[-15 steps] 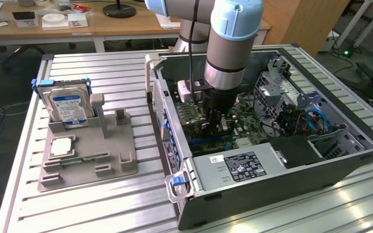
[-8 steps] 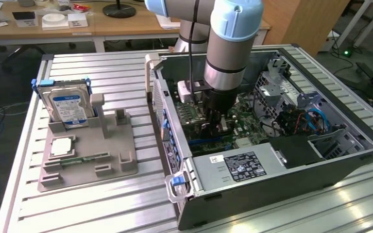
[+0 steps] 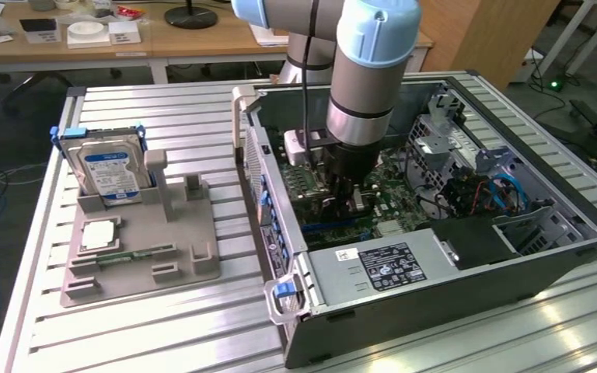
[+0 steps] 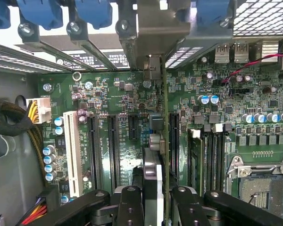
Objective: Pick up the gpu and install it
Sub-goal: 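Insert the gpu into the slot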
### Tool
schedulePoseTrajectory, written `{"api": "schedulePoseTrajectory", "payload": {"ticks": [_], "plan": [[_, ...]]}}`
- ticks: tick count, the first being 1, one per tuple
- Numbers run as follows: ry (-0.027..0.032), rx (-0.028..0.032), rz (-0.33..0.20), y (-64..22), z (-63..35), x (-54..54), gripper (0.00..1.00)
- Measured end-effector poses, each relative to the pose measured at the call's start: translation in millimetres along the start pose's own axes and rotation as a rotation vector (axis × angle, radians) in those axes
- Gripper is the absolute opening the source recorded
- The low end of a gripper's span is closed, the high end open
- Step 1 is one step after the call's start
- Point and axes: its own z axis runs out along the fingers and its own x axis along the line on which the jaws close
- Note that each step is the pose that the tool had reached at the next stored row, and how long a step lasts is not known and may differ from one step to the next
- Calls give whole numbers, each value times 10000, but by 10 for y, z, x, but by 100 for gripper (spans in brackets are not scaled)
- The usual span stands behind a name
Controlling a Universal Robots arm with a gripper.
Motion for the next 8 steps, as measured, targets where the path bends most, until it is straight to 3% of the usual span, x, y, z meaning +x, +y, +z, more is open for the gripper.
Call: {"api": "schedulePoseTrajectory", "payload": {"ticks": [8], "plan": [[-1, 1, 0, -1, 3, 15, 28]]}}
